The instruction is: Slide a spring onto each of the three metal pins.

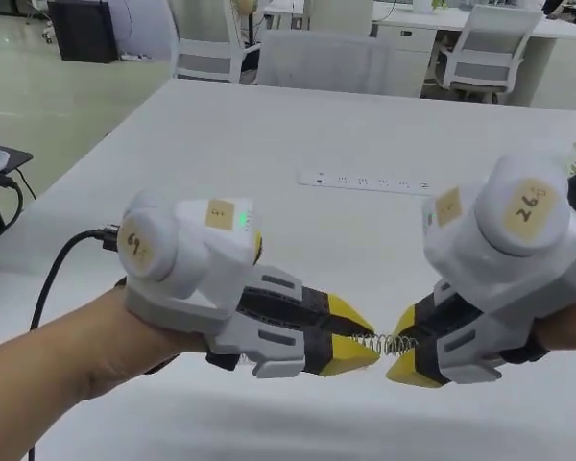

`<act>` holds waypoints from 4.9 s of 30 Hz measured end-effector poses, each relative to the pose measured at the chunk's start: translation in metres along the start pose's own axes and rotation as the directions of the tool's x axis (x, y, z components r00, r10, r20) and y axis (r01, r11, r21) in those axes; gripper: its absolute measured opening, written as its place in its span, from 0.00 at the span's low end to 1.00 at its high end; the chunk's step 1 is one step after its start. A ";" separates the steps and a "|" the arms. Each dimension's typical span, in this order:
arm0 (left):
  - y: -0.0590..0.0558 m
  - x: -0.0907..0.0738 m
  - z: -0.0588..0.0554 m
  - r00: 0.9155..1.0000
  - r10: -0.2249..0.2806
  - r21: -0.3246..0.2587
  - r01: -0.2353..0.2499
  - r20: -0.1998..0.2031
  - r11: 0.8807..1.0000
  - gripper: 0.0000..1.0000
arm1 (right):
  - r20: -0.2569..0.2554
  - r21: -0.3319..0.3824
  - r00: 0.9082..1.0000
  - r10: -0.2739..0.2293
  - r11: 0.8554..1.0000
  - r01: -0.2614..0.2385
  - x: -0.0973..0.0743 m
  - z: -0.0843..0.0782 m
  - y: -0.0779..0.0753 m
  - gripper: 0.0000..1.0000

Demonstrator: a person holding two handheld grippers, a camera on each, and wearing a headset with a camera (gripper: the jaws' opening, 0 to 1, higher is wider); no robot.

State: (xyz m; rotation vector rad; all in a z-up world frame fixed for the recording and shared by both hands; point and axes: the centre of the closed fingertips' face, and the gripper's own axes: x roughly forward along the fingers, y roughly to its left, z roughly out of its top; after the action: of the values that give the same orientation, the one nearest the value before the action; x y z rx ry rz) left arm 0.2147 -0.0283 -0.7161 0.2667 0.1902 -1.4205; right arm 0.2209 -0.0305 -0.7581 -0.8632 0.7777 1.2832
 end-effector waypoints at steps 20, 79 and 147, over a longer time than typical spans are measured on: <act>0.000 0.000 0.001 1.000 0.009 0.004 -0.009 0.009 1.000 0.03 | 0.009 0.001 1.000 -0.008 1.000 0.008 -0.005 0.002 0.002 0.10; -0.004 0.012 -0.016 0.999 -0.005 0.037 0.007 -0.042 0.999 0.03 | -0.041 -0.054 0.999 0.028 0.998 -0.030 -0.018 0.036 0.014 0.09; 0.017 -0.017 -0.002 0.995 0.102 -0.100 -0.100 0.016 0.990 0.43 | -0.130 0.061 0.990 -0.053 0.996 0.061 -0.048 -0.007 -0.044 0.09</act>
State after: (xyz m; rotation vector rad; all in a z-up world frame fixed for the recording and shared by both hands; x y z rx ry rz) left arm 0.2290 -0.0095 -0.7118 0.1770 0.2258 -1.3086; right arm 0.2583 -0.0630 -0.7149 -0.9155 0.8853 1.1549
